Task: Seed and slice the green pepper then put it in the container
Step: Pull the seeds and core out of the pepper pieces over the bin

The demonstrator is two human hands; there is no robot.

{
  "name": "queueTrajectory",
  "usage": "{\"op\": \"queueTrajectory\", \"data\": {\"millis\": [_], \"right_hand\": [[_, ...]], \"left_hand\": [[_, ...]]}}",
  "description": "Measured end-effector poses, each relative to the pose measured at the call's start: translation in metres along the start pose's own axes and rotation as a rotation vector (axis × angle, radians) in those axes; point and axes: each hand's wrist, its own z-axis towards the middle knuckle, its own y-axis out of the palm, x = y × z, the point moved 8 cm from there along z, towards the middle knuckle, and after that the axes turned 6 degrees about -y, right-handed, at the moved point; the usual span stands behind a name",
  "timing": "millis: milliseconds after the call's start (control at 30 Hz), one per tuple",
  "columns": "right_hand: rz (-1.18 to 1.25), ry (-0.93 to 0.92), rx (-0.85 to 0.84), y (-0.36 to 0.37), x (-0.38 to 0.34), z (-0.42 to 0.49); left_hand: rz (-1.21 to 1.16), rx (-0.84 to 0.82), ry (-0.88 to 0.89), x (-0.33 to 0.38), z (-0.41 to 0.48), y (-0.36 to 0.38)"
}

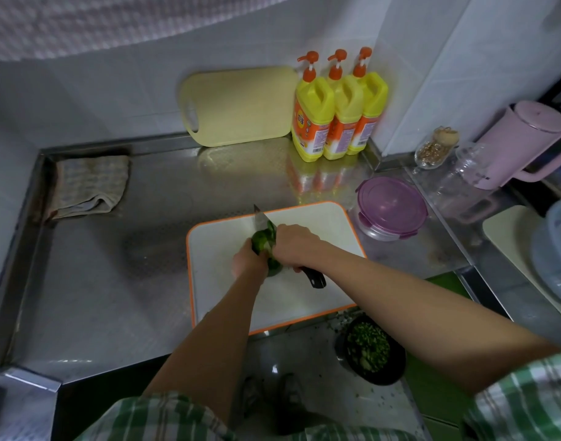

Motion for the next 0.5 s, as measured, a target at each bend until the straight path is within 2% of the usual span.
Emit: {"op": "queueTrajectory", "data": {"millis": [167,367,500], "right_hand": [[0.019,-0.003,-0.06,0.001,0.007,-0.012],[0.03,0.019,0.024,0.008,0.002,0.001],[0.038,0.036,-0.019,0.013,0.01,-0.006]], "left_hand": [[0.003,0.003,0.014,0.001,-0.002,0.0],[-0.052,0.016,0.027,0.0,-0.005,-0.002],[-0.021,0.005,0.038,0.002,-0.005,-0.002]]}}
